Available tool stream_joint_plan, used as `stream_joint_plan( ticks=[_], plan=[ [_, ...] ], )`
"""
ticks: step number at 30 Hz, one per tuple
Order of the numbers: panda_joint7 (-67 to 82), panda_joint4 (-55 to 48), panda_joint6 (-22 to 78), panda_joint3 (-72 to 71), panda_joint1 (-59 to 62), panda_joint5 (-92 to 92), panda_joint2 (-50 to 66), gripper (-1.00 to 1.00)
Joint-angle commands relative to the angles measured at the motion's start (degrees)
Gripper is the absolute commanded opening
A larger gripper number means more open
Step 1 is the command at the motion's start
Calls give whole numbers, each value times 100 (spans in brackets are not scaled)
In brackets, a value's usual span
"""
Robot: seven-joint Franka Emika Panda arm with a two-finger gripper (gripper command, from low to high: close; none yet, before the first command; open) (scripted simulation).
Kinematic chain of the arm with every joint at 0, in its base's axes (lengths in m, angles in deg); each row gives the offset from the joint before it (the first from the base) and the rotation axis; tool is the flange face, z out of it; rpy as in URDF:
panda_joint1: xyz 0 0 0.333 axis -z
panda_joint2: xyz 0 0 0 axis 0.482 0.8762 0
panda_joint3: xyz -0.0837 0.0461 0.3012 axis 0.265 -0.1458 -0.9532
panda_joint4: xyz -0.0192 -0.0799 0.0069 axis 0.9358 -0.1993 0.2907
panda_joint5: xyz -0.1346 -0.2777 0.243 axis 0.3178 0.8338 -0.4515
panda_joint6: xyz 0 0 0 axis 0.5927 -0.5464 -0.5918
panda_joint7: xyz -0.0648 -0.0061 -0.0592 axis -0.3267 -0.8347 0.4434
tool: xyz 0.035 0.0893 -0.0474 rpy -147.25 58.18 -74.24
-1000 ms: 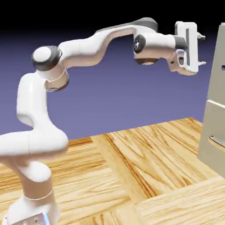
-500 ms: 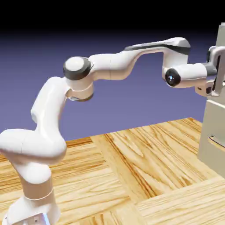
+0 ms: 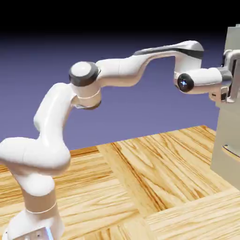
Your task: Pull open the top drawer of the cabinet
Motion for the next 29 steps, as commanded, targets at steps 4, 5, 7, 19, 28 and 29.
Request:
stream_joint_plan(
  ticks=[4, 5, 7, 19, 28, 29],
  plan=[
    [316, 831, 209, 424, -707, -24, 248, -100],
    [388, 1039, 260, 548, -895, -25, 302, -100],
    [517, 1454, 361, 820, -1286, -18, 395, -100],
    [878, 3814, 888, 2835, -3766, 289, 386, -100],
    [638, 5090, 1208, 3984, -4959, 712, -242, 100],
    [580, 5297, 1241, 4174, -5149, 824, -379, 100]
  ],
)
